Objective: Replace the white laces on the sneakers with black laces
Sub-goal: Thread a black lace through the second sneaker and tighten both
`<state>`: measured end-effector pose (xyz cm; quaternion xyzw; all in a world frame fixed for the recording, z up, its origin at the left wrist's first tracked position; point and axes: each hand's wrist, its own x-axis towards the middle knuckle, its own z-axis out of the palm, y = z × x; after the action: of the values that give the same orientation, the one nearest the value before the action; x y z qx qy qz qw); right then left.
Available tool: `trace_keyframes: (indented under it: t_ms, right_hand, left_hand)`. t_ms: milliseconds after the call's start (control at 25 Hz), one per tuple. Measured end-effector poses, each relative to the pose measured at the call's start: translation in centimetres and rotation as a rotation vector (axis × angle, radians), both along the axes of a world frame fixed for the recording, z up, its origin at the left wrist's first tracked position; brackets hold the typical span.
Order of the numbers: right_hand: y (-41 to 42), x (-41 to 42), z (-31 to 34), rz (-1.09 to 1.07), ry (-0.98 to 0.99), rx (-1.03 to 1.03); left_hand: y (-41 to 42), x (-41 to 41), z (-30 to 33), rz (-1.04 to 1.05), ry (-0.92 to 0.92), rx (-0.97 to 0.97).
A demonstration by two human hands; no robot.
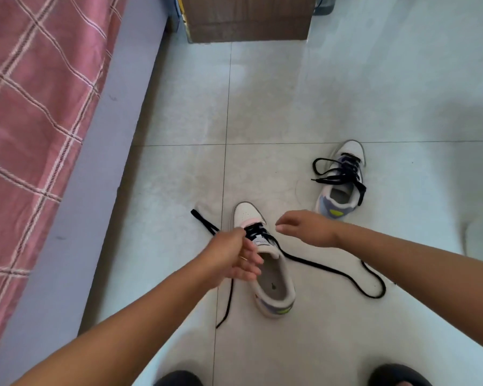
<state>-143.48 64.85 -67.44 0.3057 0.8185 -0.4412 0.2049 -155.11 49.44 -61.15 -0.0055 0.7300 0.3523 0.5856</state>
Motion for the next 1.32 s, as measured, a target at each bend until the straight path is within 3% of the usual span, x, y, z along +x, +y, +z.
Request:
trace_keyframes:
  t_ms: [80, 120, 160, 280, 520, 640, 800, 1000, 1160, 1320]
  right_hand:
    - [-0.9, -1.9, -0.5, -0.020, 0.010, -0.035]
    - [-1.1, -2.5, -0.7, -0.023, -0.017, -0.067]
    - [-1.2, -3.0, -0.9, -0.030, -0.054, -0.109]
    - [-1.2, -3.5, -1.4, -0.099, -0.159, -0.265]
    - [-1.9, -2.2, 0.1, -0.158, -0.273, -0.488]
    - [-2.4, -0.9, -0.3, -0.203, -0.238, -0.577]
    - [-3.0, 0.0, -1.2, -0.294, -0.170, -0.567]
    - [-3.7, 0.1, -1.5, -0.308, -0.099, -0.479]
    - [-1.8, 0.7, -1.0, -0.176, -0.162, -0.400]
    - [0.0, 1.9, 0.2, -0.100, -0.213, -0.417]
  left_hand:
    - [0.6, -2.6, -1.7, -0.331, 0.588, 0.043]
    - [1.2, -3.3, -2.7, -0.517, 0.763, 0.067]
    - [1.7, -3.7, -3.6, -0.688, 0.811, 0.075]
    - [2.7, -3.1, -5.8, -0.944, 0.714, 0.009]
    - [1.5, -1.4, -7.5, -0.899, 0.612, -0.156]
    - [0.4, -0.6, -7.7, -0.759, 0.428, -0.041]
    - [-1.1, -0.3, -7.9, -0.646, 0.350, 0.125]
    - [-0.2, 0.9, -7.1, -0.911, 0.711, -0.053]
    - [0.2, -2.8, -5.8, -0.907, 0.407, -0.063]
    - [-1.0, -4.1, -5.3, -0.962, 0.336, 0.014]
